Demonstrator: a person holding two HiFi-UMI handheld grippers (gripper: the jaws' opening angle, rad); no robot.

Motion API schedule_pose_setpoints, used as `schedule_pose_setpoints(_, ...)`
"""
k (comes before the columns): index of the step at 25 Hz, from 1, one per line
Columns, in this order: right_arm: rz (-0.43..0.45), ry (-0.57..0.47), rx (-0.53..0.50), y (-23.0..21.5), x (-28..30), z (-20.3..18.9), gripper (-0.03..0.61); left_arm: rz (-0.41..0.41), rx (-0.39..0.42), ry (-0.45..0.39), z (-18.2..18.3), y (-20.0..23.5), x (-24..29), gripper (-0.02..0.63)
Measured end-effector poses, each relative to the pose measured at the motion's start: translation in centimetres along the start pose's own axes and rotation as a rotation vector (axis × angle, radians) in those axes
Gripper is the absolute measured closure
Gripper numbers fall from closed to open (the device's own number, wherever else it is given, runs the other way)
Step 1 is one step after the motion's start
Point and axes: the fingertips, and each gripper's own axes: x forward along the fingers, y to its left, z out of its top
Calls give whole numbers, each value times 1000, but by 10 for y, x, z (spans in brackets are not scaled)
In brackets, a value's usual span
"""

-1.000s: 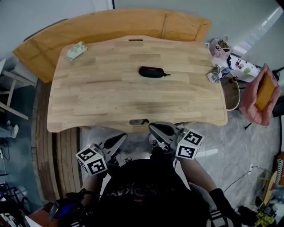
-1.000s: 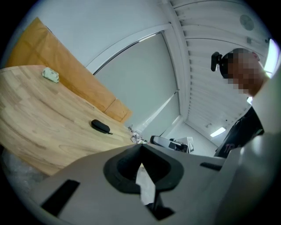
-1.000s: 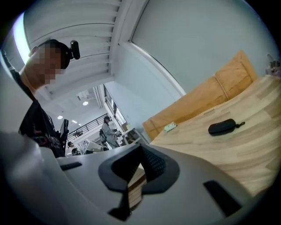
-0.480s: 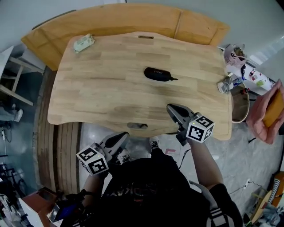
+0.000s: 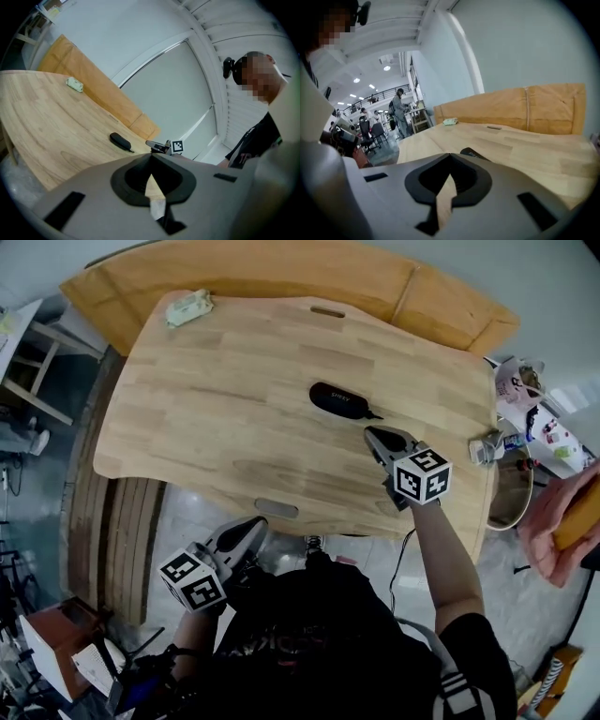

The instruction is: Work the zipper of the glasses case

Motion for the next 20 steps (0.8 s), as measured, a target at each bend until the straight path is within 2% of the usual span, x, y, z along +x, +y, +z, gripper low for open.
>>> schedule_pose_setpoints(2, 45, 53, -44, -11, 14, -1, 547, 30, -16, -5, -4, -2, 4, 603)
schedule_pose_setpoints(4, 87, 110, -70, -20, 29, -3, 404, 56, -30, -11, -8, -2, 5, 603)
schedule_pose_setpoints(8, 101, 237, -169, -42, 66, -10, 317, 95, -49, -18, -6, -2, 6, 603)
schedule_pose_setpoints(15, 123, 507, -421, -77, 113, -38, 222, 154, -72, -28, -11, -3, 6, 603)
schedule_pose_setpoints(20, 155, 643, -519, -87, 138, -55, 195, 201, -98, -37, -19, -3, -1, 603)
